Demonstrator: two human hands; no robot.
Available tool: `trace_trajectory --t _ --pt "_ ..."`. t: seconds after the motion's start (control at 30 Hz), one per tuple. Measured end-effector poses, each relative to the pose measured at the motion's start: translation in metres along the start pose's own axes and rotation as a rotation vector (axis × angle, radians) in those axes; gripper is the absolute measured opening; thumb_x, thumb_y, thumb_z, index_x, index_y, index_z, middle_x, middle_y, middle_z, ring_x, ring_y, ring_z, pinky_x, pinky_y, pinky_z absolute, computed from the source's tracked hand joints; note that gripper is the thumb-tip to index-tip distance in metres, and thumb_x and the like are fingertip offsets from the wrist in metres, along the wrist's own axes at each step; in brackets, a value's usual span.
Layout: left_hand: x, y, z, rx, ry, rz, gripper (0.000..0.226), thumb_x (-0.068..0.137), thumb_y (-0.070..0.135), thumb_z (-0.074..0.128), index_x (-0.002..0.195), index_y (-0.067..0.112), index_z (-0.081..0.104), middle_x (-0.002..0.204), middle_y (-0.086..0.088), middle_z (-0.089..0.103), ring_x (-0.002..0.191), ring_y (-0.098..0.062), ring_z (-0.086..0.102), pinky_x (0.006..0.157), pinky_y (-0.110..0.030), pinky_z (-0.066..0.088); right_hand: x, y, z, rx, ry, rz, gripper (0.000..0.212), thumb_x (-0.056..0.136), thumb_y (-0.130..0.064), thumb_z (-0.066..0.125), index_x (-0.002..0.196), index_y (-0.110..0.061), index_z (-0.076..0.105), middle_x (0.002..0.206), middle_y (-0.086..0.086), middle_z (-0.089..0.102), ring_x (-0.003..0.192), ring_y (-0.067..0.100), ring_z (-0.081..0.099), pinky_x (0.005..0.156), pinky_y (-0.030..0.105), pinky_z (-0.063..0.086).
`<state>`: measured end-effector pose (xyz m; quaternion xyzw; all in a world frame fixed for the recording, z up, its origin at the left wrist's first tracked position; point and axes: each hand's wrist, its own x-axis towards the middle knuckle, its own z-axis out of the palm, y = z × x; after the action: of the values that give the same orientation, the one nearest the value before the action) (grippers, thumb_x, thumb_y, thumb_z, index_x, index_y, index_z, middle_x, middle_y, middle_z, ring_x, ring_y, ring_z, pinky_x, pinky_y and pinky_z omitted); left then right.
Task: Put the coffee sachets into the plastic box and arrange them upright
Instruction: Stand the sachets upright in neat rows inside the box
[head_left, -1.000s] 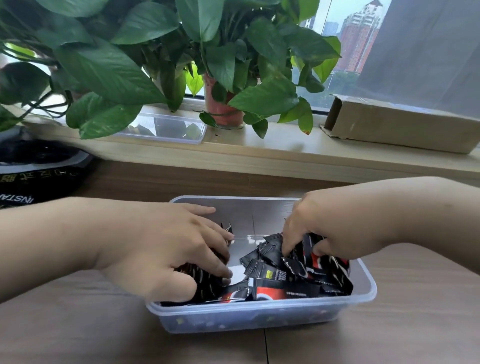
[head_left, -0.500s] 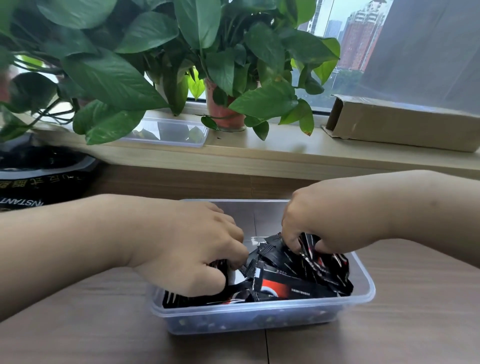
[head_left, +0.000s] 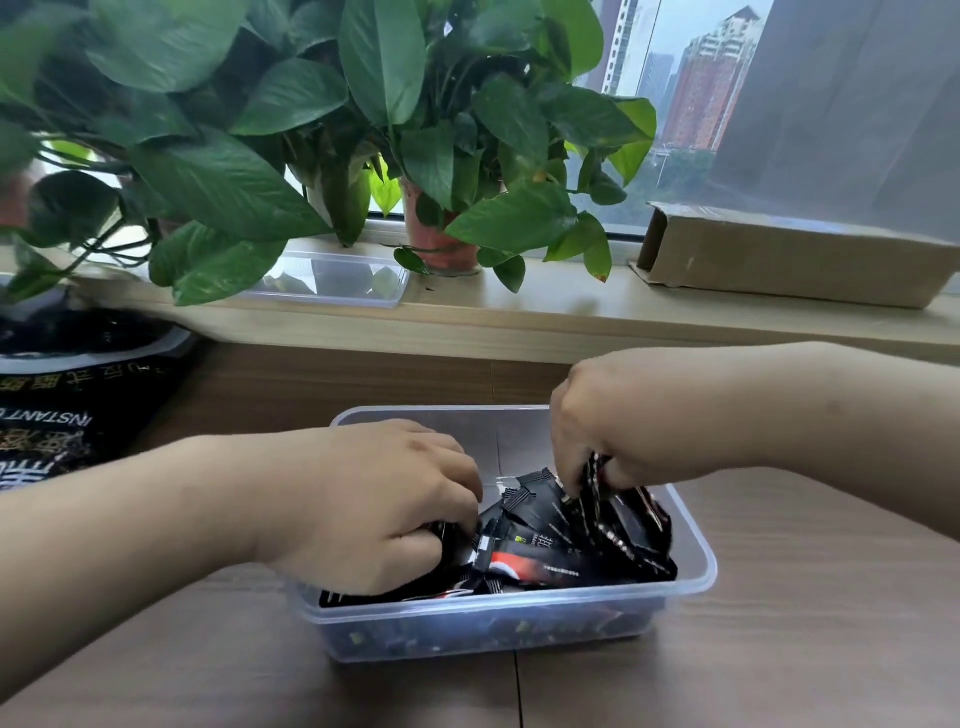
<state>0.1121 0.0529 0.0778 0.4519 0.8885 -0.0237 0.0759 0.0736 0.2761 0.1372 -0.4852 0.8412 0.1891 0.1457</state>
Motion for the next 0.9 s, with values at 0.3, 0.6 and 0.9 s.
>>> trace_trajectory --t 0.3,0.6,0.9 --pt "-0.012 0.0 -0.013 -0.283 0.256 -0.175 0.053 0.079 0.039 0.031 0.115 0.027 0.068 0.129 0.021 0.057 0.118 0.007 0.05 0.103 -0.018 0.038 -0.018 0.0 0.0 0.577 0.518 0.173 0.02 0.078 -0.021 0.08 0.088 -0.038 0.079 0.08 -0.01 0.077 0.073 0.012 0.07 0.071 0.032 0.056" --pt "-0.009 0.017 -0.022 -0.766 0.662 -0.53 0.018 0.082 0.03 0.058 0.089 0.034 0.075 0.081 0.005 0.077 0.083 -0.019 0.072 0.082 -0.047 0.058 -0.01 -0.038 0.025 1.231 0.864 0.47 0.014 0.074 -0.027 0.085 0.082 -0.017 0.079 0.074 0.005 0.077 0.063 0.02 0.069 0.065 0.037 0.059" --pt "0.01 0.037 -0.002 -1.005 0.685 -0.534 0.015 0.096 0.03 0.058 0.098 0.032 0.073 0.088 0.011 0.079 0.088 -0.015 0.075 0.09 -0.05 0.056 0.015 -0.067 0.039 1.334 1.066 0.557 0.005 0.08 -0.026 0.079 0.081 -0.021 0.078 0.071 -0.003 0.076 0.068 0.016 0.074 0.069 0.04 0.062"
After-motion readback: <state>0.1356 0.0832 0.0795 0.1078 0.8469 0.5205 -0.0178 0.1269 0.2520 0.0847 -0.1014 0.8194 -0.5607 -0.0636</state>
